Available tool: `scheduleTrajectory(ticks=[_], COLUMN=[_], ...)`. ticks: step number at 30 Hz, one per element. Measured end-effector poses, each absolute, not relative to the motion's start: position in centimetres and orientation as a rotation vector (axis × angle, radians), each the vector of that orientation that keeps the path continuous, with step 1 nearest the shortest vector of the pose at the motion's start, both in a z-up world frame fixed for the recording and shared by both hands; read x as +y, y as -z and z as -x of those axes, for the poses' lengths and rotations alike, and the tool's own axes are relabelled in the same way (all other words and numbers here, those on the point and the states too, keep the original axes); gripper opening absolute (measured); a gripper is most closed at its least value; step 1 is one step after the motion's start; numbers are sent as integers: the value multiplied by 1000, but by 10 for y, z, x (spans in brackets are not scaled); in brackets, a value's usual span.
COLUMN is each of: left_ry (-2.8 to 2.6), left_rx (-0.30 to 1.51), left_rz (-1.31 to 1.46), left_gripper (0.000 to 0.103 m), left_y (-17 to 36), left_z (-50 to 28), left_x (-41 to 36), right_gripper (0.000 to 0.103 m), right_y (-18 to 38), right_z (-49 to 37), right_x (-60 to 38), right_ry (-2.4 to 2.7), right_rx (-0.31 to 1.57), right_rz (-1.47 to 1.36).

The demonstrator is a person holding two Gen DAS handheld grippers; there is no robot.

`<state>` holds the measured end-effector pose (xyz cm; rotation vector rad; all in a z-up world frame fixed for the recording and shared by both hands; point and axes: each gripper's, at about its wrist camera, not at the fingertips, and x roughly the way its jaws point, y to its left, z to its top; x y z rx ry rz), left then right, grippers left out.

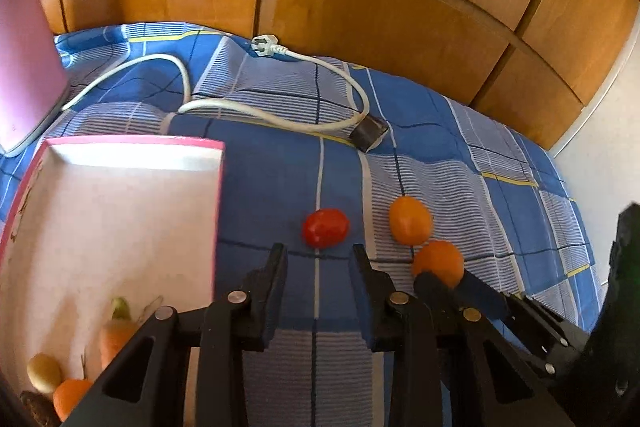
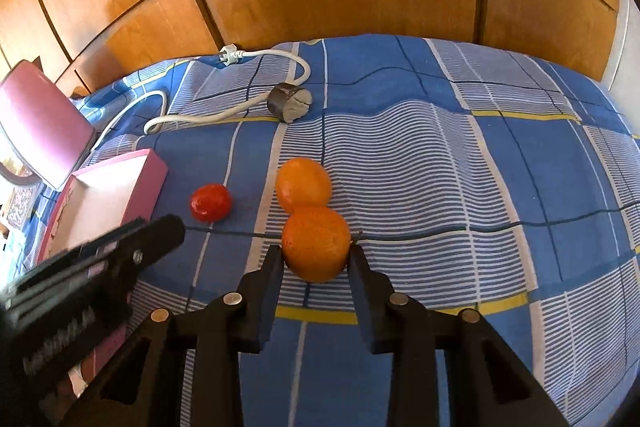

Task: Organize fruits
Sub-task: 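Grasp a mandarin on the bedspread with the right gripper while the left gripper grasps the red tomato, then carry the tomato with the left gripper and mandarin with the right gripper into the tray, releasing both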

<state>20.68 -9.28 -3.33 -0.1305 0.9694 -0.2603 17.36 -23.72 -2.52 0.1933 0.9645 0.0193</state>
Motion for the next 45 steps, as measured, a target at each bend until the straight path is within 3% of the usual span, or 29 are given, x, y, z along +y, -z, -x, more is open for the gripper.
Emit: scheduleTrajectory(ticks=[17, 45], left_ry=[270, 299], left_rx=[1021, 999], left_rz=[110, 34], left_gripper=[30, 30], left_y=[56, 51], left_z=[-227, -94], left_x=[-109, -90], right_gripper=[33, 33], right_y=[26, 21], right_z=[-175, -84], right_x=[-240, -242], right_ry=[-24, -28], right_rx=[962, 980], right_rz=[-185, -169])
